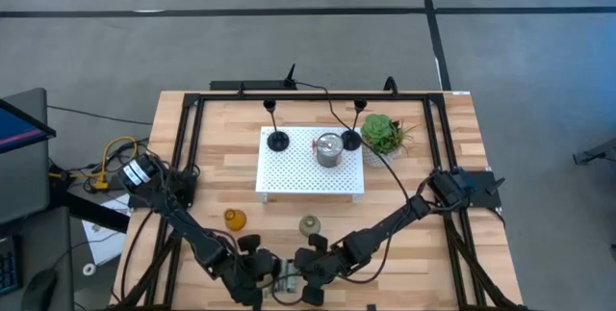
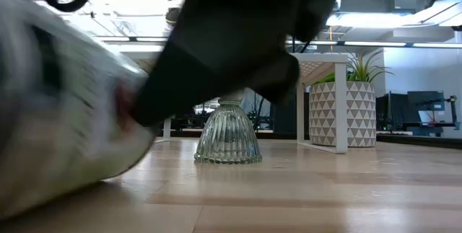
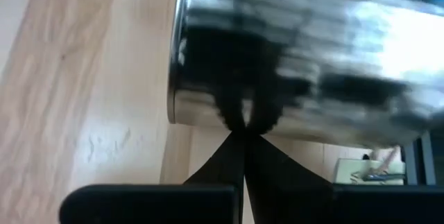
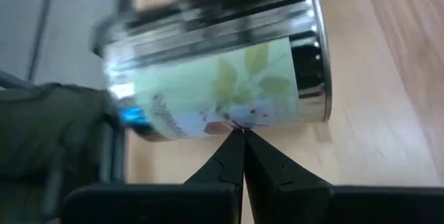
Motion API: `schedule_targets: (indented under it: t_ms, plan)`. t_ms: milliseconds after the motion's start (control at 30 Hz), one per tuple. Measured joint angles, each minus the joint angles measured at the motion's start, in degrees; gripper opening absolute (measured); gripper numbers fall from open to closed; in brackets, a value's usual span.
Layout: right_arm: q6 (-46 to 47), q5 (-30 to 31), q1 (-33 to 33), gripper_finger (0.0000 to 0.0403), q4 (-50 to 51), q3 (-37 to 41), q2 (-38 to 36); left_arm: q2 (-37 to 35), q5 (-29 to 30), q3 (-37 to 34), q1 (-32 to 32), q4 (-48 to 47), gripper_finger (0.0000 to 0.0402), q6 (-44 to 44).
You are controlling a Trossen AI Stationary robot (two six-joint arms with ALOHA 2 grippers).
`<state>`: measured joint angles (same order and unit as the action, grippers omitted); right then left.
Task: Pick & Place candle stick holders
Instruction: Put the green scented candle on the shelf
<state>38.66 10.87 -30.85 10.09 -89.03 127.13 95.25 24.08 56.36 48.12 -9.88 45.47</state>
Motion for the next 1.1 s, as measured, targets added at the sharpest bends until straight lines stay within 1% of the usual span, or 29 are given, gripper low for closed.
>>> schedule_targets:
  t_ms: [167, 467, 600, 700, 1000, 1100]
  plan:
    - [3.53, -1.26, -0.82, 0.0, 3.38, 0.02, 0.22, -0.05, -0.12, 0.09, -0.27, 1.43, 0.0004, 0.59]
    - [5.7, -6.23, -1.42, 0.0, 2.79, 0.02, 0.22, -0.05, -3.57, 0.15, 0.83, 3.36, 0.0004, 4.56]
    - [6.01, -6.56, -1.51, 0.0, 2.59, 0.02, 0.22, -0.05, -4.88, 0.15, 1.48, 6.22, 0.0004, 4.52]
    - [6.01, -7.5, -1.48, 0.0, 0.81, 0.02, 0.22, -0.05, -5.45, 0.15, 2.14, 8.56, 0.0005, 4.39]
    - [5.09, -8.35, -1.9, 0.0, -3.95, 0.02, 0.24, -0.05, -6.17, 0.12, 2.66, 9.32, 0.0005, 4.14]
    - [4.85, -8.29, -2.23, 0.0, -4.99, 0.02, 0.24, -0.05, -6.5, 0.09, 2.68, 11.29, 0.0004, 1.66]
